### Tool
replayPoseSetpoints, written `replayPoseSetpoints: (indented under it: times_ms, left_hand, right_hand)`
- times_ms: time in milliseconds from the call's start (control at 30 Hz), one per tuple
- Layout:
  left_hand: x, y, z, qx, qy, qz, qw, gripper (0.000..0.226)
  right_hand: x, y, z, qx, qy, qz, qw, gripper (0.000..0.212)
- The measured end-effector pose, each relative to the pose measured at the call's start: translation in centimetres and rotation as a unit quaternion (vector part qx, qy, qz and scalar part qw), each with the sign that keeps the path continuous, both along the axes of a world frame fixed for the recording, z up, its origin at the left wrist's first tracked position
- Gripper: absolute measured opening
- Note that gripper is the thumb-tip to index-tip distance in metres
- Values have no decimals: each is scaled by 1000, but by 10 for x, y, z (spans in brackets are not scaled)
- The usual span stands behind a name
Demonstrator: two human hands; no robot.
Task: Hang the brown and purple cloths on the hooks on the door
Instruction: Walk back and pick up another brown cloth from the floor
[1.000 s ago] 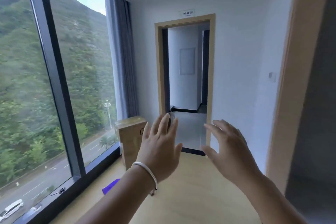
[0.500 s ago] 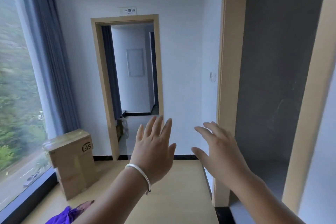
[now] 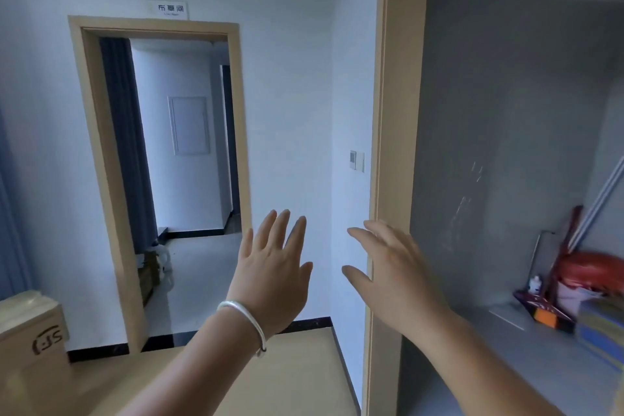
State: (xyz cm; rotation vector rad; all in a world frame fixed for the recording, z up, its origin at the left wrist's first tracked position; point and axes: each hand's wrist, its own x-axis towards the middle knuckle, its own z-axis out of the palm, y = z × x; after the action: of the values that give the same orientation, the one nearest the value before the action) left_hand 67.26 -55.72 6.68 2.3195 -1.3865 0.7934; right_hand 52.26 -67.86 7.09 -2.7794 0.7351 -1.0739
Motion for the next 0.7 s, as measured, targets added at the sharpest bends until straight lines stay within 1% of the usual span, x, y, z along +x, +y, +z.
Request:
replayPoseSetpoints:
  times_ms: [267, 467, 700]
  left_hand:
    - [81, -83, 1, 3, 24, -13, 1000, 67]
    - [140, -144, -3, 14, 22, 10, 1000, 66]
    - [205, -218, 7, 2, 17, 53, 998, 65]
  right_hand:
    - [82, -76, -2, 9, 12, -11, 1000, 54]
    - [143, -146, -3, -4, 20, 10, 1000, 53]
    - [218, -234, 2, -2, 15, 50, 999, 52]
